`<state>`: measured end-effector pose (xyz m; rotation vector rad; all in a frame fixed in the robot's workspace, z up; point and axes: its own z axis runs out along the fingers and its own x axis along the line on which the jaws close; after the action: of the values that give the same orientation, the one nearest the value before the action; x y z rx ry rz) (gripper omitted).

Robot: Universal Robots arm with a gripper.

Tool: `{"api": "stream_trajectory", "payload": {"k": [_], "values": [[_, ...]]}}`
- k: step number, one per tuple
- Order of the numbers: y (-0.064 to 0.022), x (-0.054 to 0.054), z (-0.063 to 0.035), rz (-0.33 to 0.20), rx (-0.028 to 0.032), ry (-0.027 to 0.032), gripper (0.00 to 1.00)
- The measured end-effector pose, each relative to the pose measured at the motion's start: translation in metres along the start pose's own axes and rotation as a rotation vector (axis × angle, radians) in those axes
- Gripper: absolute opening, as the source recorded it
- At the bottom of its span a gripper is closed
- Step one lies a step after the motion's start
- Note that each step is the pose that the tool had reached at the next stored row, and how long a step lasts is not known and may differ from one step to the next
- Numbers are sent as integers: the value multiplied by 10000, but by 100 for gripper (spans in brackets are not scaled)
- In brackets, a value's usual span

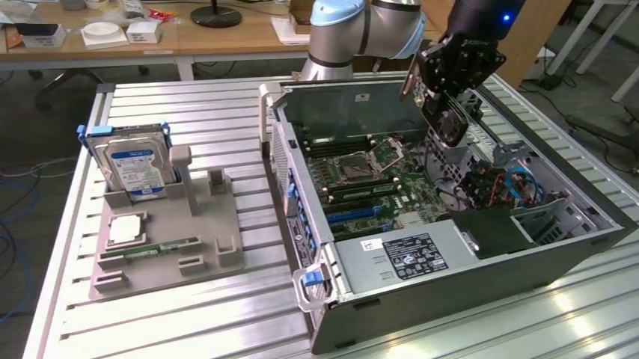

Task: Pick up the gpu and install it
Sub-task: 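Insert the gpu into the slot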

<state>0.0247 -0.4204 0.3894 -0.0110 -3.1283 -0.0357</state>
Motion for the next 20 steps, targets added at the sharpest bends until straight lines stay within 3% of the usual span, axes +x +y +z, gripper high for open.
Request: {"api": "stream_trajectory", "payload": {"k": [3,20], "values": [[0,0,0,-190,3,4,27],[0,0,1,-2567,34,58,27]]}}
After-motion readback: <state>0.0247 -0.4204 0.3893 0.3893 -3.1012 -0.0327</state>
